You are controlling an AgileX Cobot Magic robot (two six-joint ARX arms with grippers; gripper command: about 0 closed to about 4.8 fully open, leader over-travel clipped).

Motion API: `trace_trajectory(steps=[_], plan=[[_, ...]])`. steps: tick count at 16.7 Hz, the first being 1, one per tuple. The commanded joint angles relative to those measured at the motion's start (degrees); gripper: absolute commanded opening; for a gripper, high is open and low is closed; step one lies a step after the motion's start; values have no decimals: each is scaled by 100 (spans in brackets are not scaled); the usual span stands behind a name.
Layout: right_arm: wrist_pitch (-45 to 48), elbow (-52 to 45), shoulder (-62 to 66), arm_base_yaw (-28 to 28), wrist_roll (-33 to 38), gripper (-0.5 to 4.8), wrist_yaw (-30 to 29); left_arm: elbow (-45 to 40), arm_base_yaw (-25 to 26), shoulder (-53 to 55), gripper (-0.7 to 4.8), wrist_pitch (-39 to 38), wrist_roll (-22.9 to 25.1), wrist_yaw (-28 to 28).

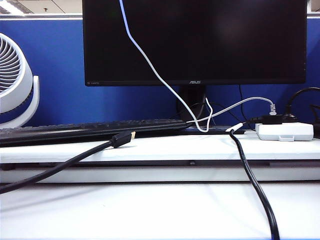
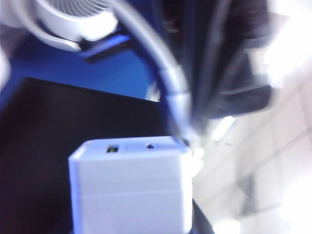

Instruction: Pick up the Type-C charging cable and the charging base, insert one end of the Type-C charger into the corresponding slot on the base, and finally place the plugged-in charger back on the table.

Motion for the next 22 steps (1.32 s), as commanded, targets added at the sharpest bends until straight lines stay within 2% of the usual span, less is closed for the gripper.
trace_trajectory(steps=[1,9,11,15,16,18,22], plan=[[481,39,-42,4,7,52,-11,17,-9,-26,21,118,-103,-52],[758,39,-42,4,7,52,-302,17,-9,-26,20,490,-442,201],[761,39,-33,4,-22,52,-511,17,-9,-28,20,505,-444,212],[879,39,-22,4,-22,52,-546,17,-9,-28,20,511,-463,251],[881,39,2,4,-348,52,-852,17,-9,-28,20,560,-555,254],[883,39,26,4,-815,52,-933,17,-9,-28,20,675,-632,256],[863,39,136,4,-1316,52,-1147,17,-9,-28,20,719,-702,291]])
